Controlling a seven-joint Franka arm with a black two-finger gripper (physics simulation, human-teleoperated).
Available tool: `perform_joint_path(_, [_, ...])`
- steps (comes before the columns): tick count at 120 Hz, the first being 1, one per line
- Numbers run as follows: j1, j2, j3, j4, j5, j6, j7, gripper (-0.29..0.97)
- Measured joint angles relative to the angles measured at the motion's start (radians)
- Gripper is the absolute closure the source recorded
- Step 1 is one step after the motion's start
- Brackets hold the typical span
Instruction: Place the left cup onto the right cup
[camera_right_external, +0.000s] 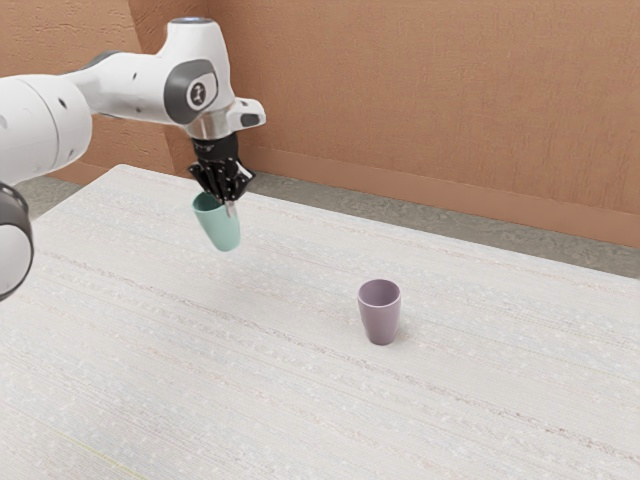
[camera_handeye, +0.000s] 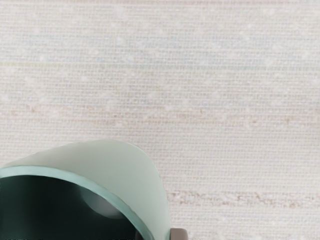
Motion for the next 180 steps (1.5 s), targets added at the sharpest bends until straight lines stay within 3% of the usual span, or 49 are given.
perform_joint_path(55, [-0.108, -0.058, -0.003, -0.033, 0.009, -0.008, 0.003, 0.79])
perform_joint_path(180, [-0.309, -0.049, -0.003, -0.005, 0.010, -0.013, 0.006, 0.79])
